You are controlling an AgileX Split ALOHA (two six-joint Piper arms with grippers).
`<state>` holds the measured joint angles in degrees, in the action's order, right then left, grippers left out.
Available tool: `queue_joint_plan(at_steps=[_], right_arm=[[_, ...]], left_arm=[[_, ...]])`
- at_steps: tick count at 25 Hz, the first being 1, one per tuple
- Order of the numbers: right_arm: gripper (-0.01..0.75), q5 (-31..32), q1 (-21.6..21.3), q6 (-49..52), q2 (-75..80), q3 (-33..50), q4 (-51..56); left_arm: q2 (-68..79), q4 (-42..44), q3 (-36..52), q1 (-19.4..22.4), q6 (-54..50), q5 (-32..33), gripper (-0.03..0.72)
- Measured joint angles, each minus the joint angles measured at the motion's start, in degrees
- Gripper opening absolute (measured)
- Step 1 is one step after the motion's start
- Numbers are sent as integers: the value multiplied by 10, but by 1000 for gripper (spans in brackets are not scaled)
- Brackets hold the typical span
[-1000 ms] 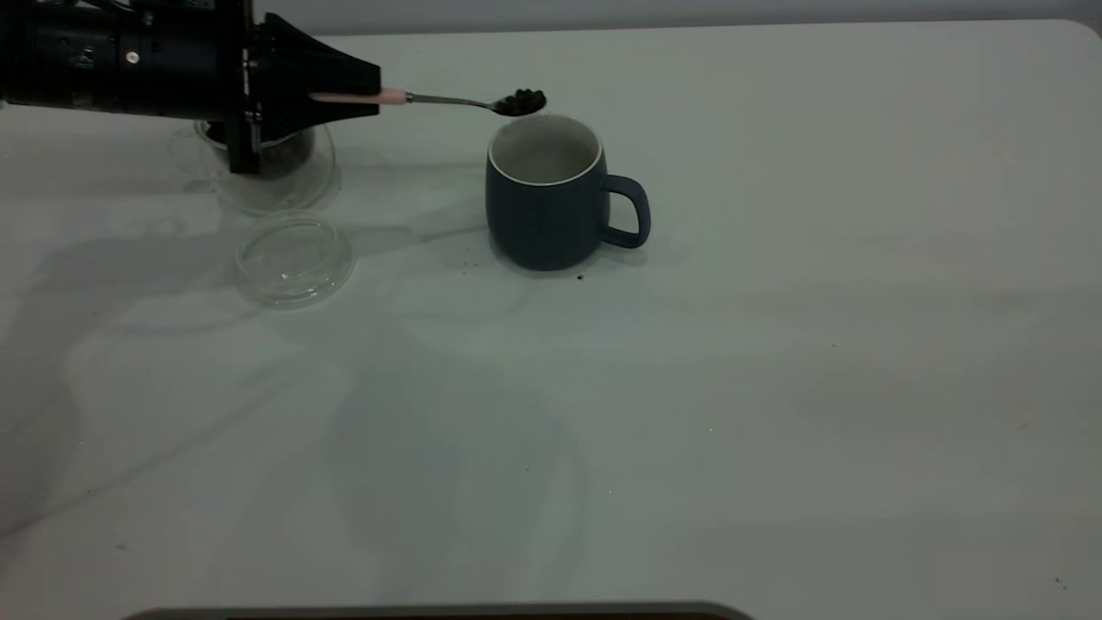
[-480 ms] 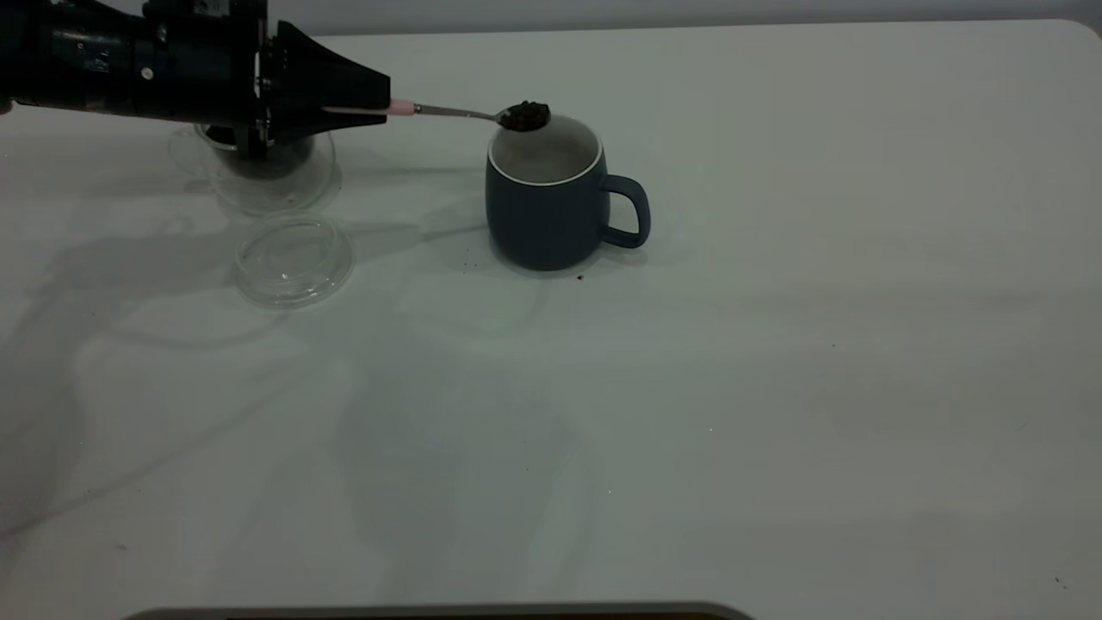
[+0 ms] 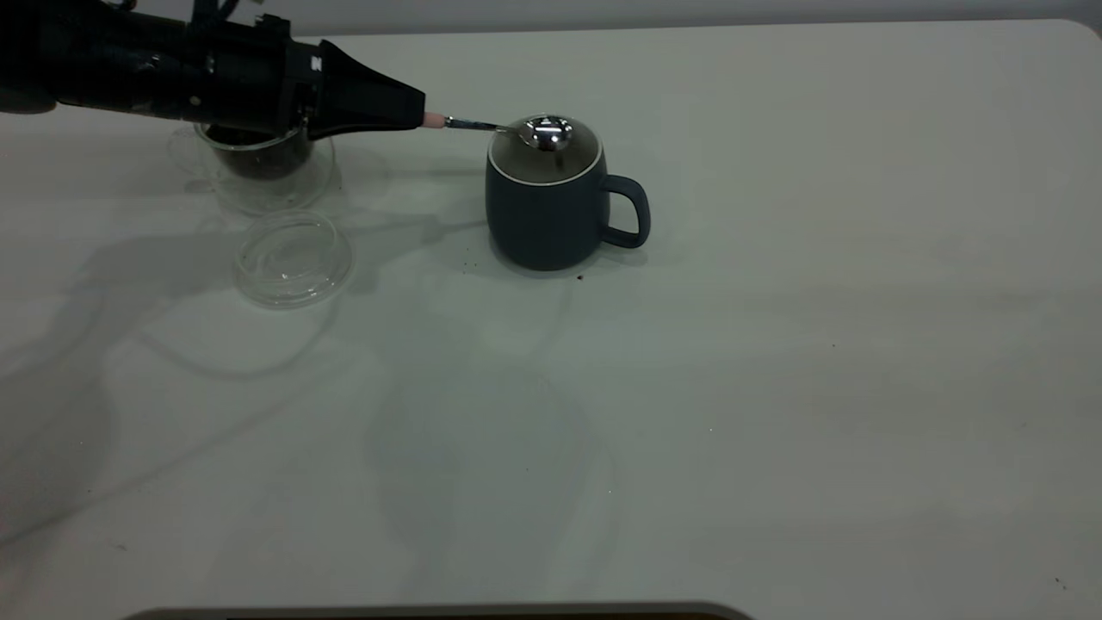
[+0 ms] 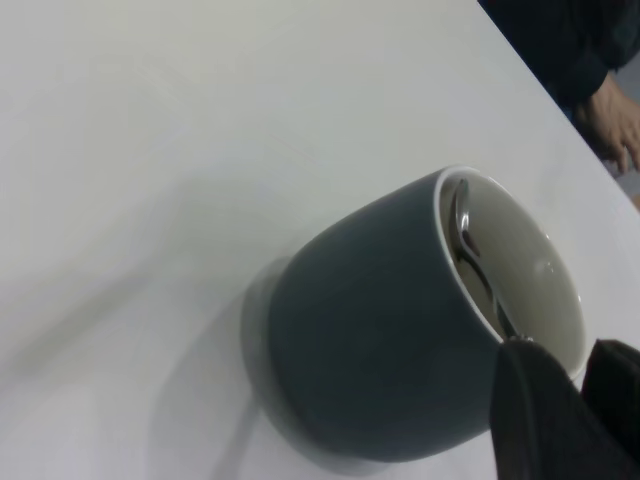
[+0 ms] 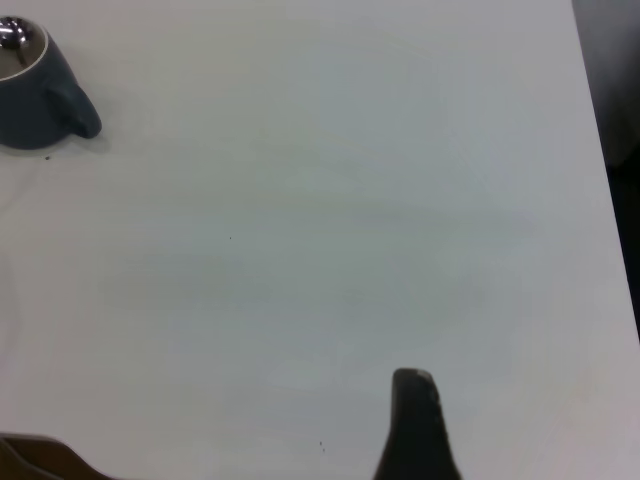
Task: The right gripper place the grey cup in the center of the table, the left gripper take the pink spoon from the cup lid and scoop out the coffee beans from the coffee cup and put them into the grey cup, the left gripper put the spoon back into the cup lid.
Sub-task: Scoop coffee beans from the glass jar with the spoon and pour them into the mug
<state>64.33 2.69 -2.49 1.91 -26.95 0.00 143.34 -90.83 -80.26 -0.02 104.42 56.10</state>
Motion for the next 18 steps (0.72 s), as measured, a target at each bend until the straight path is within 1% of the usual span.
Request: queue_joint_plan(at_steps=[4, 9, 14, 18], right_arm=[[591, 0, 0, 0, 0, 0, 0], [591, 0, 0, 0, 0, 0, 0], [591, 0, 0, 0, 0, 0, 0], [591, 0, 0, 0, 0, 0, 0]], left_arm=[[1, -1, 0, 0, 18, 5, 115], [1, -1, 0, 0, 16, 15, 115], [-4, 5, 0, 5, -59, 45, 115], [-40, 34, 0, 31, -134, 78, 115]])
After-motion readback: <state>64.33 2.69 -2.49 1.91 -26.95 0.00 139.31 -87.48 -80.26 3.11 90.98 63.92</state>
